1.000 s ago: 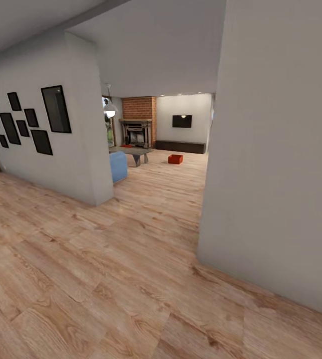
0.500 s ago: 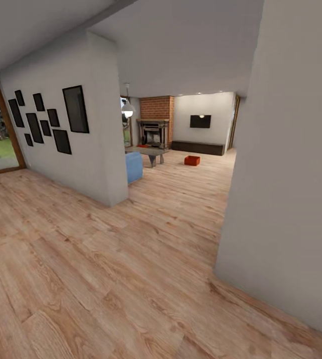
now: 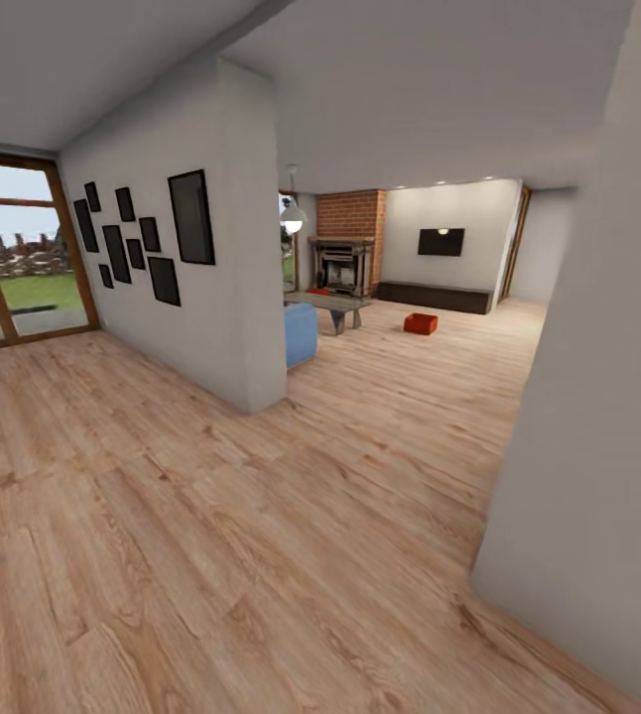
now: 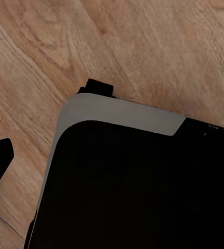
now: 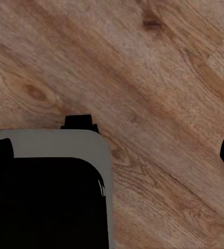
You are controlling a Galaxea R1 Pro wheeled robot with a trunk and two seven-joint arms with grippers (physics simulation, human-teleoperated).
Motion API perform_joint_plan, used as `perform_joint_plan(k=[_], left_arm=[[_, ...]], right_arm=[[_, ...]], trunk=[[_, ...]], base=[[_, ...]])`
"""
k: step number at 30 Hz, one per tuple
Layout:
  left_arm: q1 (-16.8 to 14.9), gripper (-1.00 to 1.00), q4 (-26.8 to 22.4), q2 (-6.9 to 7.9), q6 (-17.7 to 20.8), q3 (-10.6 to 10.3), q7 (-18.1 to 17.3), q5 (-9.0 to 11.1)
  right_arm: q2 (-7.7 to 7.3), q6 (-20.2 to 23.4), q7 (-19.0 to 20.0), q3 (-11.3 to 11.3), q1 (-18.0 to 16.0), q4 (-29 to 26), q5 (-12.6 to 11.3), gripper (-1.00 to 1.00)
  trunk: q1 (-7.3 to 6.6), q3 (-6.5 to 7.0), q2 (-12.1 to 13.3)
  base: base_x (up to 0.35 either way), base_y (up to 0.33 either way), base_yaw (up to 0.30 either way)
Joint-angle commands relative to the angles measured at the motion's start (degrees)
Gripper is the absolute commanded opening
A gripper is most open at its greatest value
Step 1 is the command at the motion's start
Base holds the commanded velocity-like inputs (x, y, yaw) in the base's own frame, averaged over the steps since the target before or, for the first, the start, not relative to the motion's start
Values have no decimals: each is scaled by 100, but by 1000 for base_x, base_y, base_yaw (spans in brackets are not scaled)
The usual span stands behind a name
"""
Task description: Move the two storage containers from the living room to the garage. In the garage, place one container on the floor and stack the other container on top of it (either order is fine).
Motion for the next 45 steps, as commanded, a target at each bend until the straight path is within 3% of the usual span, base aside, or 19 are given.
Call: perform_joint_plan(k=[1,38,45], left_arm=[[0,100,-14,-3,37,3,18,28],[1,100,78,9,5,-2,18,77],[-1,100,84,2,21,-1,8,51]], right_arm=[[2,-35,7,50,-8,18,-55,100],[2,23,77,93,-8,15,-55,100],[-7,-2,97,114,1,12,-27,100]], trunk=[[3,-6,-3],[3,-6,-3],[3,-6,-3]], base=[[325,0,29],[325,0,1],[0,0,0]])
